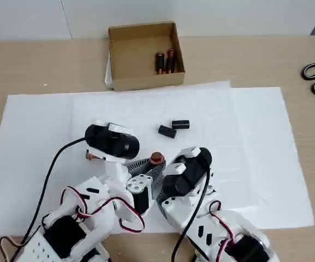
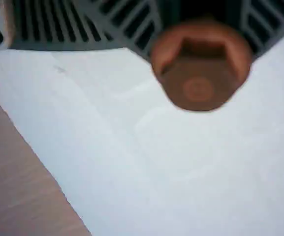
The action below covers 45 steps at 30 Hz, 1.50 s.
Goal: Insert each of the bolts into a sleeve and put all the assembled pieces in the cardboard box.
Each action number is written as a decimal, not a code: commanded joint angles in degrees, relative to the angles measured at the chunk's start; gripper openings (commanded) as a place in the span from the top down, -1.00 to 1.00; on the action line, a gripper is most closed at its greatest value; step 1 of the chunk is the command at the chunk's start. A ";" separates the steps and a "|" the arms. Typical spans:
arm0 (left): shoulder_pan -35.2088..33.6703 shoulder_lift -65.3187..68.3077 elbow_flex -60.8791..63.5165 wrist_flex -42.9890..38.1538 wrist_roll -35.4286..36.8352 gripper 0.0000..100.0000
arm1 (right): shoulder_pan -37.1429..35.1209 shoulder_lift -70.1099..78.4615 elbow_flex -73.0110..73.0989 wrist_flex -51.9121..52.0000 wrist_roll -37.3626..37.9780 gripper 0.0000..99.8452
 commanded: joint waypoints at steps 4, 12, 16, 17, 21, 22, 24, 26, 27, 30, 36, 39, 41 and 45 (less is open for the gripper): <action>4.48 0.09 1.89 0.88 -4.75 0.98 | -0.04 -0.66 -0.88 -2.33 0.62 0.99; 4.48 0.35 2.59 1.05 -5.01 0.51 | -0.04 -0.66 -0.88 -2.33 0.62 0.99; 4.48 0.35 2.59 1.05 -5.36 0.45 | -0.04 -0.66 -0.88 -2.33 0.62 0.99; 4.48 0.35 2.59 0.88 -6.07 0.45 | -0.04 -0.66 -0.88 -2.33 0.62 0.99; 1.41 0.44 2.59 0.62 -9.93 0.45 | -0.04 -0.66 -0.88 -2.24 0.62 0.99; -0.35 0.44 2.59 0.09 -11.60 0.45 | -0.04 -0.66 -0.88 -2.15 0.62 0.99; -4.13 0.44 2.59 -1.05 -14.86 0.45 | -0.04 -0.66 -0.79 -2.15 0.62 0.99; -6.86 0.44 2.33 -2.20 -17.49 0.45 | -0.04 -0.66 -0.79 -2.15 0.62 0.99; -7.56 0.44 2.15 -2.73 -18.37 0.45 | -0.04 -0.66 -0.79 -2.15 0.62 0.99; -8.00 0.44 0.13 -3.60 -19.08 0.45 | -0.04 -0.66 -0.70 -2.15 0.62 0.99; -8.00 3.25 -8.04 -3.43 -16.26 0.45 | 0.04 -0.66 -0.44 -1.98 0.62 0.99; -8.09 8.09 -15.16 -3.34 -13.54 0.45 | 1.89 -0.57 -0.44 -1.98 0.53 0.99; -8.26 12.04 -20.53 -3.34 -11.78 0.45 | 4.09 -0.57 -0.44 -1.89 0.53 0.99; -13.63 21.54 -29.05 -3.69 -11.16 0.45 | 7.08 -0.57 -0.44 -1.89 0.53 0.99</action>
